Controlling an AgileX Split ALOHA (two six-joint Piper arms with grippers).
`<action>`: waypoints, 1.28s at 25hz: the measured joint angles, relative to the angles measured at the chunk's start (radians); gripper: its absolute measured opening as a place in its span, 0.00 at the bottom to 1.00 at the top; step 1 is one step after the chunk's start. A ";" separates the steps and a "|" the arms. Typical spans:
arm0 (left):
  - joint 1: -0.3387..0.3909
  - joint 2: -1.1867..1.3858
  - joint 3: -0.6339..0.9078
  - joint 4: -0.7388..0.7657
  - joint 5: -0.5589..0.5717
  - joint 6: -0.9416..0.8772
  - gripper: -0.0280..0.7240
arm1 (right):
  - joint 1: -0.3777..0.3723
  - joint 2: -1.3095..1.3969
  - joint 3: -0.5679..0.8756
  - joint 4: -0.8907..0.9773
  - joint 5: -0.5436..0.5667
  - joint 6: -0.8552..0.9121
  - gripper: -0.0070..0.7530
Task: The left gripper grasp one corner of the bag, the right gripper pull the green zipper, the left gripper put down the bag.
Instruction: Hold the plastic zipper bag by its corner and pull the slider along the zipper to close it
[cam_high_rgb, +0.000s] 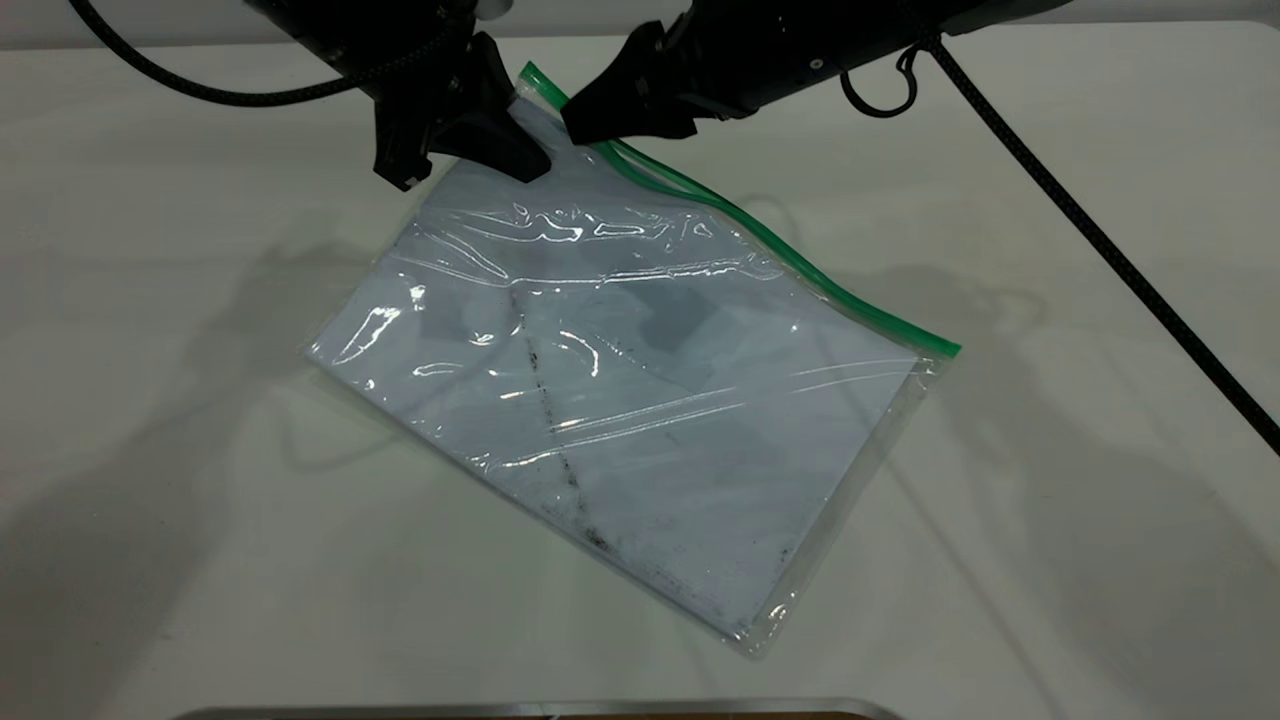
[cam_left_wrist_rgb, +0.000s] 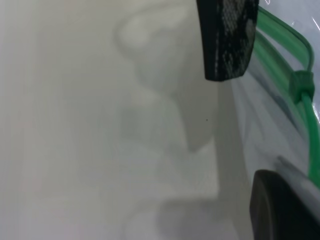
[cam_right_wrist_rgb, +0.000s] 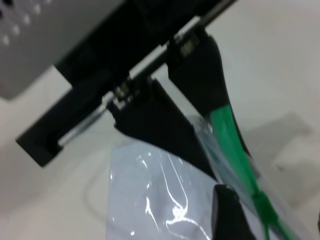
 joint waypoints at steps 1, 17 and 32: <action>0.000 0.000 0.000 0.000 0.000 0.000 0.11 | 0.000 0.000 0.000 0.007 0.003 -0.003 0.59; 0.000 0.000 0.000 -0.032 -0.003 0.002 0.11 | 0.000 0.000 0.000 0.013 0.006 -0.012 0.44; 0.000 0.000 0.000 -0.040 0.001 0.002 0.11 | 0.000 0.000 0.000 0.008 0.005 -0.043 0.06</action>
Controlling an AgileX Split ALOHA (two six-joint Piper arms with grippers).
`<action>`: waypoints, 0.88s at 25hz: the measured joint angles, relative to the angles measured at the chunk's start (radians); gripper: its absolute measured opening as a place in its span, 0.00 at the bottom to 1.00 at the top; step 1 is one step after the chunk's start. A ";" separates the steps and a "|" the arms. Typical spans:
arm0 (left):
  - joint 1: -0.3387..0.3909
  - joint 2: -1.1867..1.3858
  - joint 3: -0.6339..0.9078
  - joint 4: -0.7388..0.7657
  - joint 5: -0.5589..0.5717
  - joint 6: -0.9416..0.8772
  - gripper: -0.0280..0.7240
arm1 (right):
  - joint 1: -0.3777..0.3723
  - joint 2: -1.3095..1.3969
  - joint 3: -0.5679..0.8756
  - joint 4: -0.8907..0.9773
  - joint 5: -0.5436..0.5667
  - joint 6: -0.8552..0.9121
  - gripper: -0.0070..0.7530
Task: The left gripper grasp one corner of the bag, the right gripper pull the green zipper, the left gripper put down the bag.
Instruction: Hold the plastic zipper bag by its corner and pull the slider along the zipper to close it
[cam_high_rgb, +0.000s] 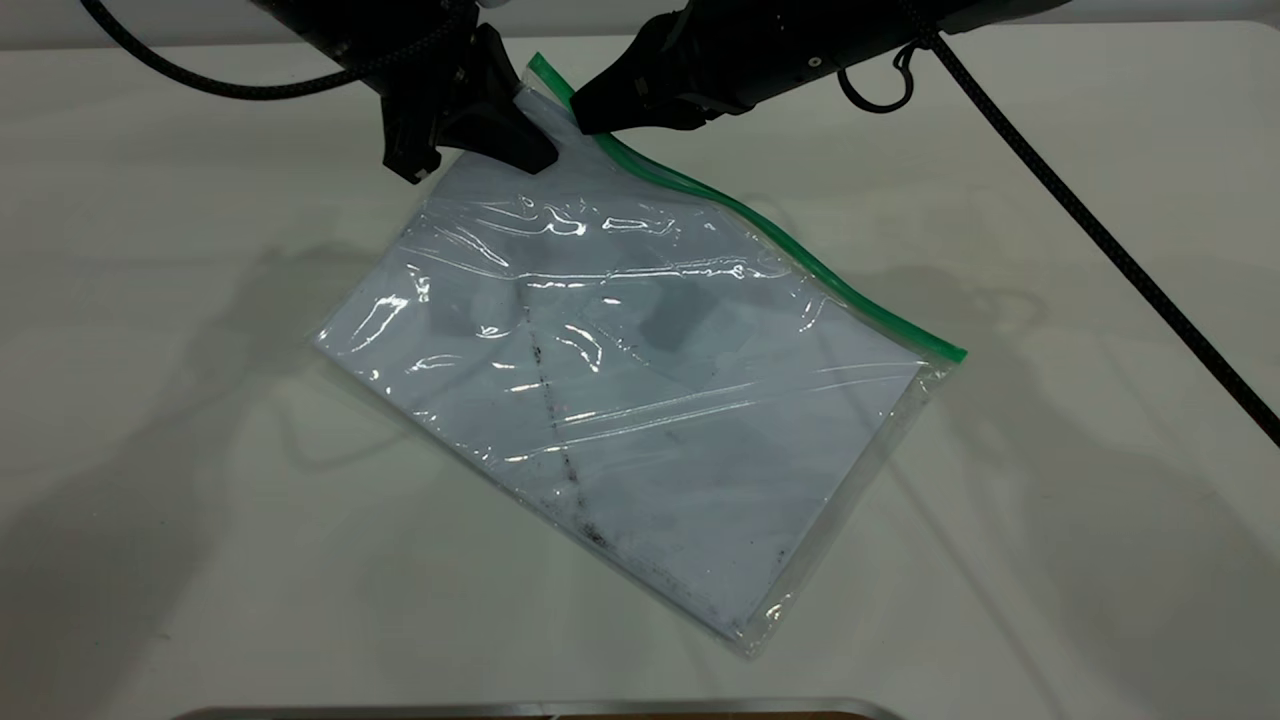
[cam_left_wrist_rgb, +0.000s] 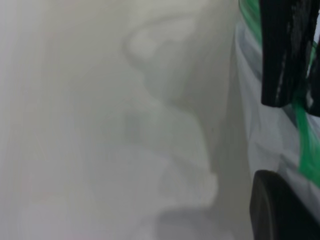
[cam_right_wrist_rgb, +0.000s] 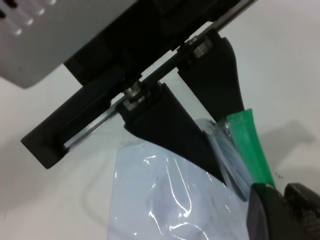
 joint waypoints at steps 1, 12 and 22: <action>0.000 0.000 0.000 0.000 0.002 0.000 0.11 | 0.000 0.000 0.000 0.000 -0.002 -0.001 0.06; 0.012 -0.020 0.001 -0.020 0.002 -0.001 0.11 | -0.005 -0.001 -0.010 -0.030 -0.039 -0.031 0.06; 0.062 -0.060 0.001 -0.104 0.055 -0.001 0.11 | -0.076 -0.001 -0.010 -0.046 -0.036 -0.037 0.06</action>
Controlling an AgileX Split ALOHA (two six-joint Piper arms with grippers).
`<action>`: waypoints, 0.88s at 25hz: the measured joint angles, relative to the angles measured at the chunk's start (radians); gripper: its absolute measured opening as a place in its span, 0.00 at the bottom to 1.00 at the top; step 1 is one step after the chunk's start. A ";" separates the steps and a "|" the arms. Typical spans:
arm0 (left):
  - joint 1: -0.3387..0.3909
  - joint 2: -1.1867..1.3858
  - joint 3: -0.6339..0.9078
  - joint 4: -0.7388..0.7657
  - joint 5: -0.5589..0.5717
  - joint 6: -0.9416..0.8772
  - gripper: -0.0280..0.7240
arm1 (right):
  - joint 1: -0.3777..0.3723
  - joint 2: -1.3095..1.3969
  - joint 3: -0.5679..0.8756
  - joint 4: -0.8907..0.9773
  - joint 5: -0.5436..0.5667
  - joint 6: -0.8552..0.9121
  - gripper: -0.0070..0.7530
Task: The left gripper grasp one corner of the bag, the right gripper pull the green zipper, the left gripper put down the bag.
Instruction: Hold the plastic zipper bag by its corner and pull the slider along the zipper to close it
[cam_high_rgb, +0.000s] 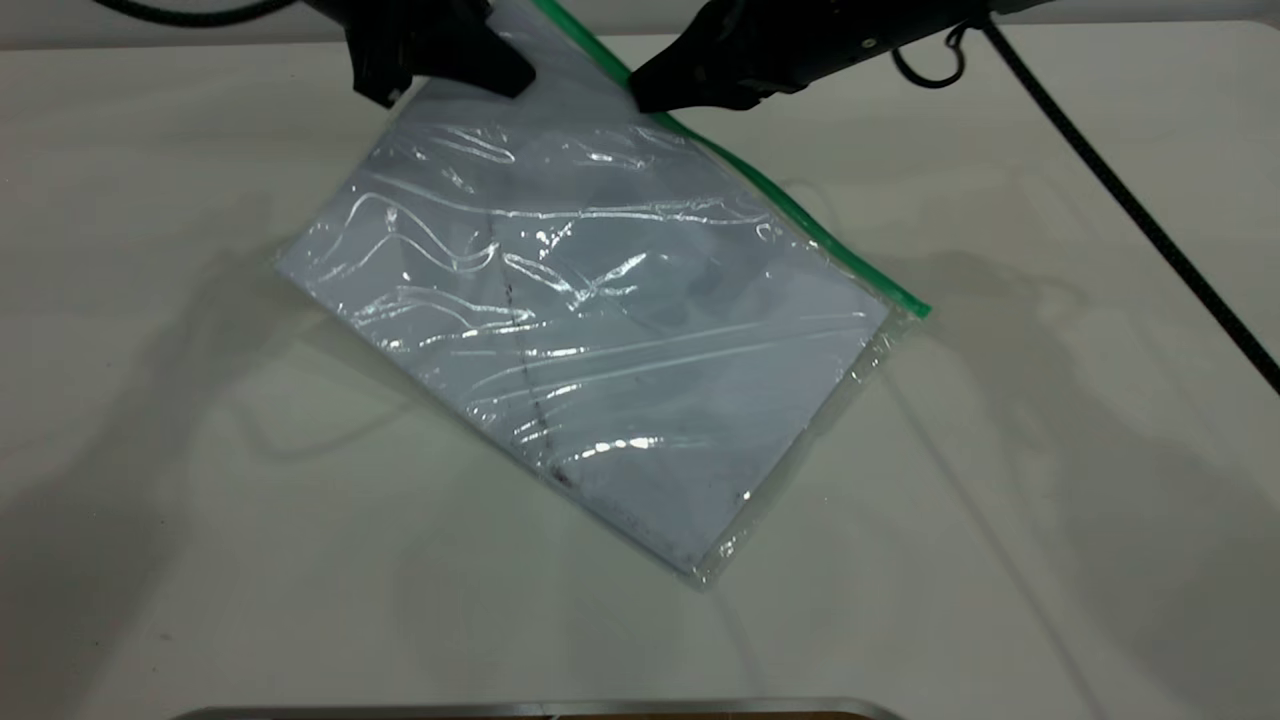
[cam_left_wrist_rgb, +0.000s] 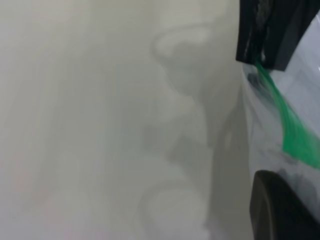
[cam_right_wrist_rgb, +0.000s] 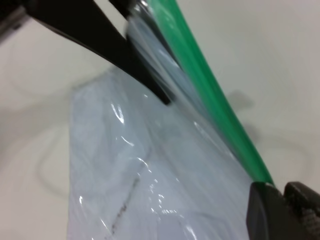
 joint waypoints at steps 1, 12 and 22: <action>0.005 0.000 0.000 -0.016 0.004 0.000 0.11 | -0.007 0.000 0.000 -0.002 -0.001 0.000 0.06; 0.048 -0.005 0.003 -0.071 0.055 0.001 0.11 | -0.083 0.087 0.000 -0.068 -0.031 0.019 0.06; 0.077 -0.018 0.004 -0.103 0.069 0.005 0.11 | -0.169 0.106 0.000 -0.206 -0.078 0.066 0.06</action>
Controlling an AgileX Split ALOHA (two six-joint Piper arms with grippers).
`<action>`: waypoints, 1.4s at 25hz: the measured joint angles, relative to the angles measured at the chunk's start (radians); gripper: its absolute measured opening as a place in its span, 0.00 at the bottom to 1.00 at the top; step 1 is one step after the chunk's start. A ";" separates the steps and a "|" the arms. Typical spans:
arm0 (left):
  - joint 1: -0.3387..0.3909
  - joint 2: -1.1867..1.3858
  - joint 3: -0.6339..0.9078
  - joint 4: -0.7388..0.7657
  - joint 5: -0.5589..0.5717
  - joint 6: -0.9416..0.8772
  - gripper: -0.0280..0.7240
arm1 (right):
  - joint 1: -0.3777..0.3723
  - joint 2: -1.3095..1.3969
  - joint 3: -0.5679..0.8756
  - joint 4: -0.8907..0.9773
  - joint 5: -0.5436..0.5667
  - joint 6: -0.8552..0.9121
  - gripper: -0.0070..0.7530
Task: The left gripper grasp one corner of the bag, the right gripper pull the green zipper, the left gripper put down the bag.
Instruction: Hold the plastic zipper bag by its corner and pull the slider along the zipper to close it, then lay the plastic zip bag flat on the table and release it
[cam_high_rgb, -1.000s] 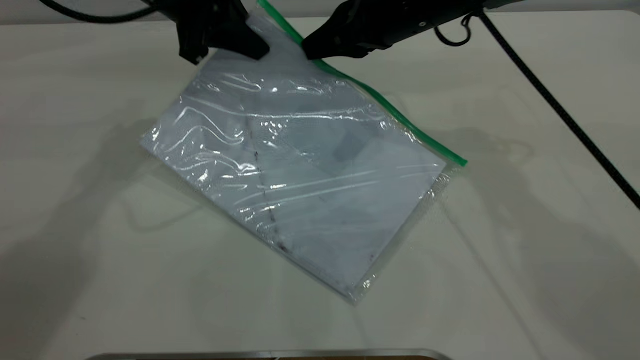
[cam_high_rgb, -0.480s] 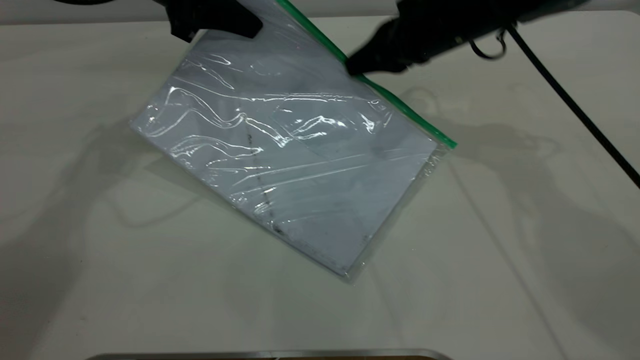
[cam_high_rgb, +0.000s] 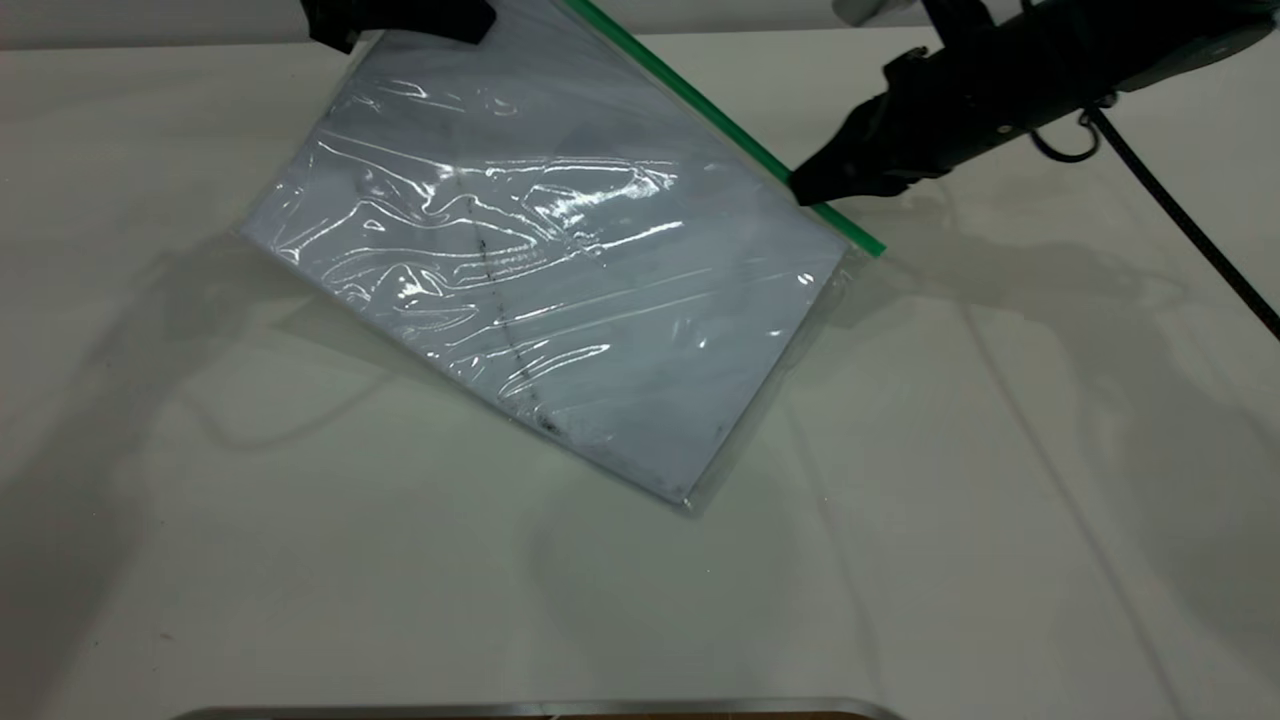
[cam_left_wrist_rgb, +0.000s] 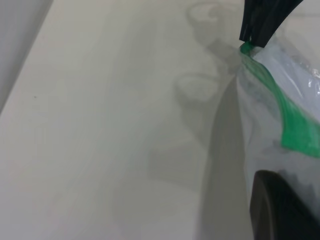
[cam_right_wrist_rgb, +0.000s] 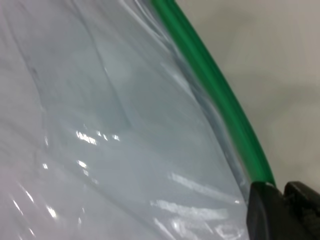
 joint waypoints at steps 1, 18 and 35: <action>0.000 0.000 0.000 -0.002 0.000 0.000 0.11 | -0.007 0.000 0.000 -0.014 -0.004 0.008 0.06; 0.011 -0.001 0.000 -0.012 0.005 0.000 0.11 | -0.057 0.015 0.000 -0.086 -0.016 0.057 0.06; -0.054 0.145 0.000 -0.112 -0.209 -0.386 0.13 | -0.062 -0.245 0.000 0.053 0.164 0.172 0.64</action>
